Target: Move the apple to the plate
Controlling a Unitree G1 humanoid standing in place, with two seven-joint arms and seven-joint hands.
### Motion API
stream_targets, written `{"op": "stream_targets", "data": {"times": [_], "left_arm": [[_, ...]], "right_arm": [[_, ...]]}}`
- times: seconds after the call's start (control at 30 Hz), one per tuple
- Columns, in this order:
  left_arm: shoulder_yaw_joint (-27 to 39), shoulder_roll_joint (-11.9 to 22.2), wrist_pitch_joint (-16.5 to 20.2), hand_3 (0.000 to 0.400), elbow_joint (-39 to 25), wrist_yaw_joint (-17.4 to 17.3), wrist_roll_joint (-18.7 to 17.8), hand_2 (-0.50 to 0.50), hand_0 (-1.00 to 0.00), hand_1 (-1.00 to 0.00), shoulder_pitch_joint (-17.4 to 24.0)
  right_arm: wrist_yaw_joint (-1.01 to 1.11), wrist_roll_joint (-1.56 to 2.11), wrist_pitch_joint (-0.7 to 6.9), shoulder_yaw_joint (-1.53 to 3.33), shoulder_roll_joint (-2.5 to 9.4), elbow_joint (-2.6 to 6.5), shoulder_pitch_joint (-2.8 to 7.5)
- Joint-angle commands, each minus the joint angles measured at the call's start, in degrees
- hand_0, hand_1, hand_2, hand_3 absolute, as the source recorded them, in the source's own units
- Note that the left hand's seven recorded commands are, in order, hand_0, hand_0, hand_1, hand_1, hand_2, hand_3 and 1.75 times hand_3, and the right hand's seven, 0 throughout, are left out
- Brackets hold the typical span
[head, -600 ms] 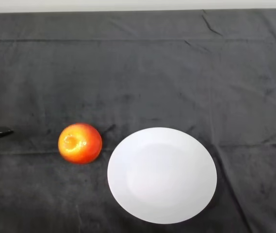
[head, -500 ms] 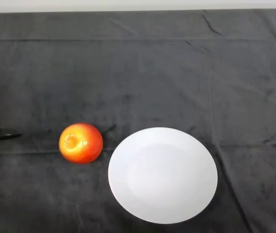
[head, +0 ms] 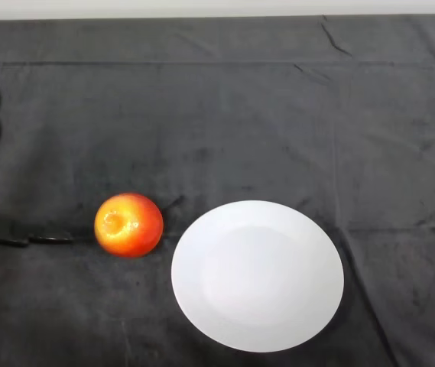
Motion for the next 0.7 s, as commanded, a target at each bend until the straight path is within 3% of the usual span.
{"op": "stream_targets", "data": {"times": [0.03, 0.7], "left_arm": [[-1.5, -0.1, 0.6, 0.0, 1.6, -0.7, 1.1, 0.0, 0.0, 0.0, -3.0], [-5.3, -3.4, 0.8, 0.0, 3.1, -0.3, 5.9, 0.0, 0.0, 0.0, -4.2]], "right_arm": [[0.03, -0.22, 0.29, -0.81, -1.85, -0.09, 0.09], [0.03, -0.21, 0.29, -0.79, -1.85, -0.09, 0.1]]}}
